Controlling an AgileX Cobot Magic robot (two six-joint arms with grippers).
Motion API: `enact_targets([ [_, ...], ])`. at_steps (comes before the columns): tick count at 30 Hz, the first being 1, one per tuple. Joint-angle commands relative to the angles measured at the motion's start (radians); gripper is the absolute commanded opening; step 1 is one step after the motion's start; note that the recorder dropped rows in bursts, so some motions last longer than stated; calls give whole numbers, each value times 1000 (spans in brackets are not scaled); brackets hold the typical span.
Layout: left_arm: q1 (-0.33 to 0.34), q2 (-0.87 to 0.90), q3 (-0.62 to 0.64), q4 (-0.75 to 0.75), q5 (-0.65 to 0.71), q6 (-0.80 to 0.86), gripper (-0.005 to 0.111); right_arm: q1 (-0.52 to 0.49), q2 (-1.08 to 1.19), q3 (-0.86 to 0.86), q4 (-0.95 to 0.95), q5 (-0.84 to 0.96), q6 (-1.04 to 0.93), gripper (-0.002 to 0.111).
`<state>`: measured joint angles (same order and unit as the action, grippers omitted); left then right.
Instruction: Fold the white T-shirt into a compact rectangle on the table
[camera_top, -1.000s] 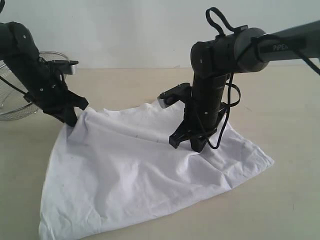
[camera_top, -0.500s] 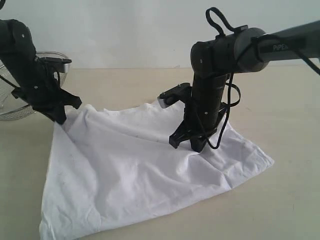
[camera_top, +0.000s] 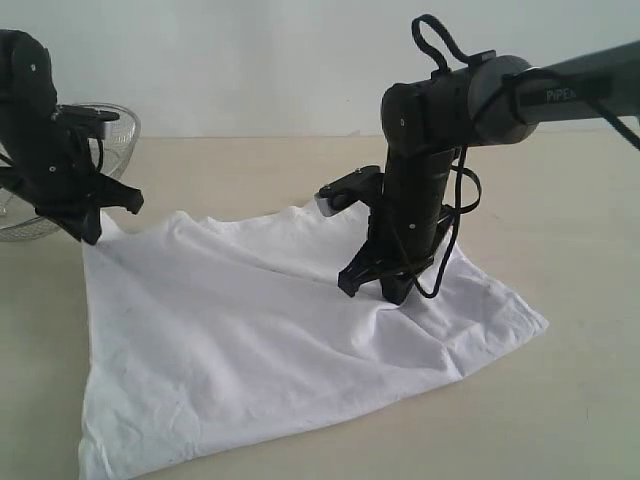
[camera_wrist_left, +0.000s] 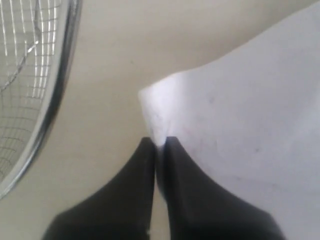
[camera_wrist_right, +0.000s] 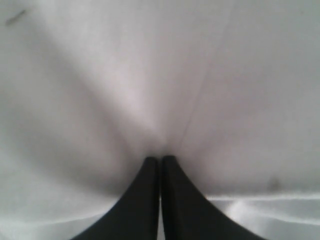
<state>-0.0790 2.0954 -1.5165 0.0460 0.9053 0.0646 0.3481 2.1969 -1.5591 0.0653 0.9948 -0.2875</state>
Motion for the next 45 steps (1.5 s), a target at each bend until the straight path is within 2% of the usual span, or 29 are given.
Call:
enact_targets([
  [1, -1, -12, 5, -64, -30, 32, 5, -2, 46, 27, 15, 18, -9, 0],
  [5, -1, -12, 5, -64, 31, 43, 9, -2, 46, 27, 15, 20, -9, 0],
  [6, -1, -12, 5, -53, 70, 66, 20, -2, 46, 27, 15, 20, -9, 0],
  [7, -1, -12, 5, -37, 83, 70, 25, -2, 46, 27, 15, 18, -9, 0],
  [8, -1, -12, 5, -12, 118, 70, 41, -2, 46, 27, 15, 18, -9, 0],
  [10, -1, -12, 5, 48, 172, 33, 57, -2, 46, 27, 15, 16, -9, 0],
  [11, -1, -12, 5, 60, 181, 15, 58, -2, 46, 27, 15, 14, -9, 0],
  [13, -2, -18, 5, 48, 238, 12, 51, -2, 46, 27, 15, -5, -11, 0],
  [14, -2, -25, 5, -14, 248, 47, 43, -2, 45, 25, 15, -9, -11, 0],
  [17, -2, -82, 5, -311, 250, 267, 5, -2, -13, 21, -28, -52, 14, 0],
  [20, -13, -141, 17, -409, 277, 310, 5, -6, -72, 21, -178, -152, 132, 0],
  [21, -31, -152, 47, -424, 265, 313, 5, -26, -78, 19, -192, -235, 136, 0],
  [23, -69, -152, 105, -444, 229, 318, 5, -51, -71, 4, -187, -275, 136, 0],
  [29, -226, -152, 316, -509, 60, 353, 5, -99, -22, -115, -117, -203, 47, 0],
  [32, -274, -152, 373, -497, -22, 327, 5, -99, 14, -164, -65, -189, 0, 0],
  [36, -282, -152, 433, -503, -41, 293, 5, -99, 85, -229, 38, -172, -77, 0],
  [45, -282, -152, 536, -503, -53, 286, 5, -119, 251, -401, 4, -149, -57, 0],
])
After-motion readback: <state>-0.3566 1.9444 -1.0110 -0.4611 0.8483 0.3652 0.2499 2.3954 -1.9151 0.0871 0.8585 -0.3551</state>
